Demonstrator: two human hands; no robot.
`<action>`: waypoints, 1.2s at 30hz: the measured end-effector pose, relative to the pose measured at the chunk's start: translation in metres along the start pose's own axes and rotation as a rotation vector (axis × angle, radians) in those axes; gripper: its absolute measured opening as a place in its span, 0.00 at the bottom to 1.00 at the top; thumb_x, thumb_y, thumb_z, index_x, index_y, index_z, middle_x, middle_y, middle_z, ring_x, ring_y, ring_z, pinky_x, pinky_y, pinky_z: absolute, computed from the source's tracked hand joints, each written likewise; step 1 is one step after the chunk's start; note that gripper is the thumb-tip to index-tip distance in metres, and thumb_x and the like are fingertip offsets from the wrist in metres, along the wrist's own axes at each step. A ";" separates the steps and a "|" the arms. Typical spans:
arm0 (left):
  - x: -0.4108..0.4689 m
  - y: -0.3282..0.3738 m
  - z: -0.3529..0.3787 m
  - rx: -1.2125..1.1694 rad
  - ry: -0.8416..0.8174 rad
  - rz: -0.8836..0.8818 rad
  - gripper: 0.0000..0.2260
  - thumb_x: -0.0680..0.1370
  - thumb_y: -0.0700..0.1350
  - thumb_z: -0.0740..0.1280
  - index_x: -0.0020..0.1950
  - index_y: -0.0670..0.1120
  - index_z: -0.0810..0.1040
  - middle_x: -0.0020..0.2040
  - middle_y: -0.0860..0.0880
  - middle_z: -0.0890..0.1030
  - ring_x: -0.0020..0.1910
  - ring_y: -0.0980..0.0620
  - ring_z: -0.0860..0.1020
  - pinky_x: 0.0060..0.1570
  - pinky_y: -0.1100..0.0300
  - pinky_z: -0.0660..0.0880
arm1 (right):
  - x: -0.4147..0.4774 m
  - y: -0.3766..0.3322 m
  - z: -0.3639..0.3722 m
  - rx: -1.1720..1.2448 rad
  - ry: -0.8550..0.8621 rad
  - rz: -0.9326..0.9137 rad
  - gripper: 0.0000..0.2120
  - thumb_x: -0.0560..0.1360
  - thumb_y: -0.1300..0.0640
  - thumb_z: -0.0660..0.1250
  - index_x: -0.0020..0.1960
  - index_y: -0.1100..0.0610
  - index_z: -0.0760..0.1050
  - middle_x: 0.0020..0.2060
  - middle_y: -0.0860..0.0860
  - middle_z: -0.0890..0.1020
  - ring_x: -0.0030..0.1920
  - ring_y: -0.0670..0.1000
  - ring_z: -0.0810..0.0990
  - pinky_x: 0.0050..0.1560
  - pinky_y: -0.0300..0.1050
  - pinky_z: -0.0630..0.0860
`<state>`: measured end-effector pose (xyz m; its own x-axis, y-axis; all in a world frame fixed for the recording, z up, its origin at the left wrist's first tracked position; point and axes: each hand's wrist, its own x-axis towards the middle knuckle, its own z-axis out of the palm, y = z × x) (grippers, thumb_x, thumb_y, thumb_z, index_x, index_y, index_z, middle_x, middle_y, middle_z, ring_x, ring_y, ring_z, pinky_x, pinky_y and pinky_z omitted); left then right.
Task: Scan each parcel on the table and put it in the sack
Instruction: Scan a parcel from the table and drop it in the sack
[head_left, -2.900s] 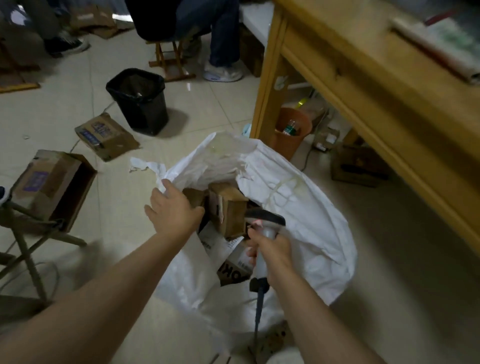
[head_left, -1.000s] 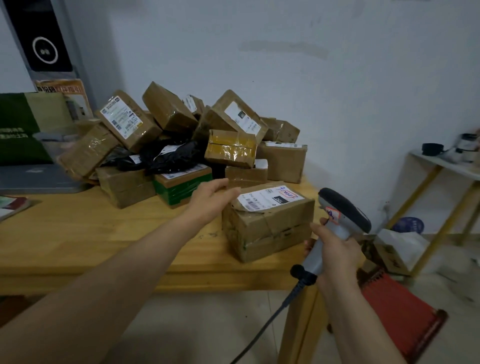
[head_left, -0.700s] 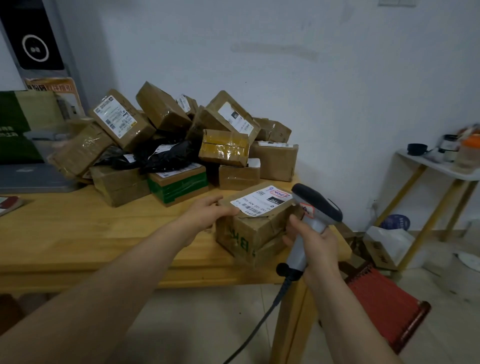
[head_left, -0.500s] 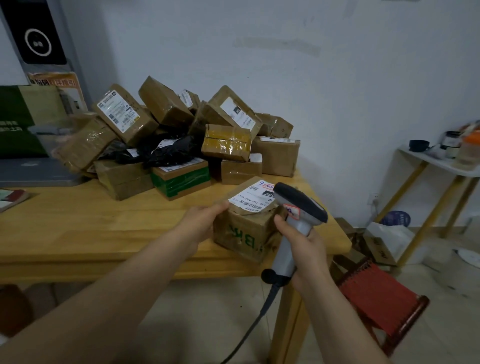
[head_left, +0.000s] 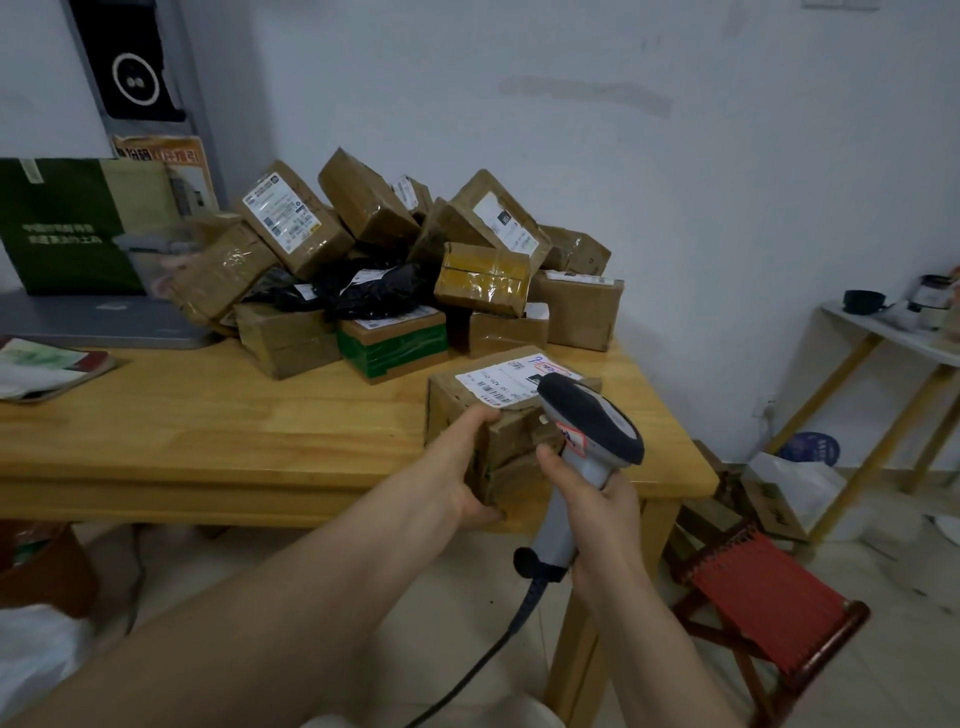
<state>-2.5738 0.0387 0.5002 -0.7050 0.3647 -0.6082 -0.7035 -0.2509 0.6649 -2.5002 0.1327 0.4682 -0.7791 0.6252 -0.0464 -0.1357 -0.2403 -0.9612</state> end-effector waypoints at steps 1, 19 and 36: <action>-0.009 0.004 -0.004 0.029 0.008 0.065 0.24 0.70 0.47 0.74 0.61 0.41 0.72 0.50 0.38 0.77 0.49 0.39 0.76 0.53 0.44 0.74 | -0.002 -0.001 -0.002 -0.011 -0.008 -0.008 0.11 0.70 0.56 0.75 0.47 0.49 0.75 0.45 0.49 0.81 0.48 0.50 0.79 0.44 0.46 0.75; -0.118 0.159 -0.121 0.852 0.414 0.816 0.15 0.69 0.42 0.75 0.55 0.49 0.81 0.50 0.49 0.81 0.51 0.49 0.79 0.49 0.56 0.77 | -0.052 -0.012 0.066 -0.468 -0.536 -0.260 0.08 0.70 0.58 0.74 0.40 0.56 0.75 0.23 0.45 0.76 0.24 0.41 0.74 0.27 0.35 0.72; -0.132 0.162 -0.142 0.840 0.476 0.900 0.22 0.71 0.40 0.74 0.65 0.44 0.77 0.43 0.52 0.78 0.41 0.58 0.75 0.35 0.66 0.70 | -0.074 -0.023 0.089 -0.428 -0.598 -0.387 0.12 0.70 0.60 0.74 0.40 0.47 0.73 0.24 0.36 0.77 0.28 0.36 0.76 0.29 0.30 0.71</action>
<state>-2.6075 -0.1776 0.6273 -0.9777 -0.0280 0.2079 0.1730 0.4535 0.8743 -2.4939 0.0261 0.5176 -0.9354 0.0763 0.3452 -0.3106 0.2892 -0.9055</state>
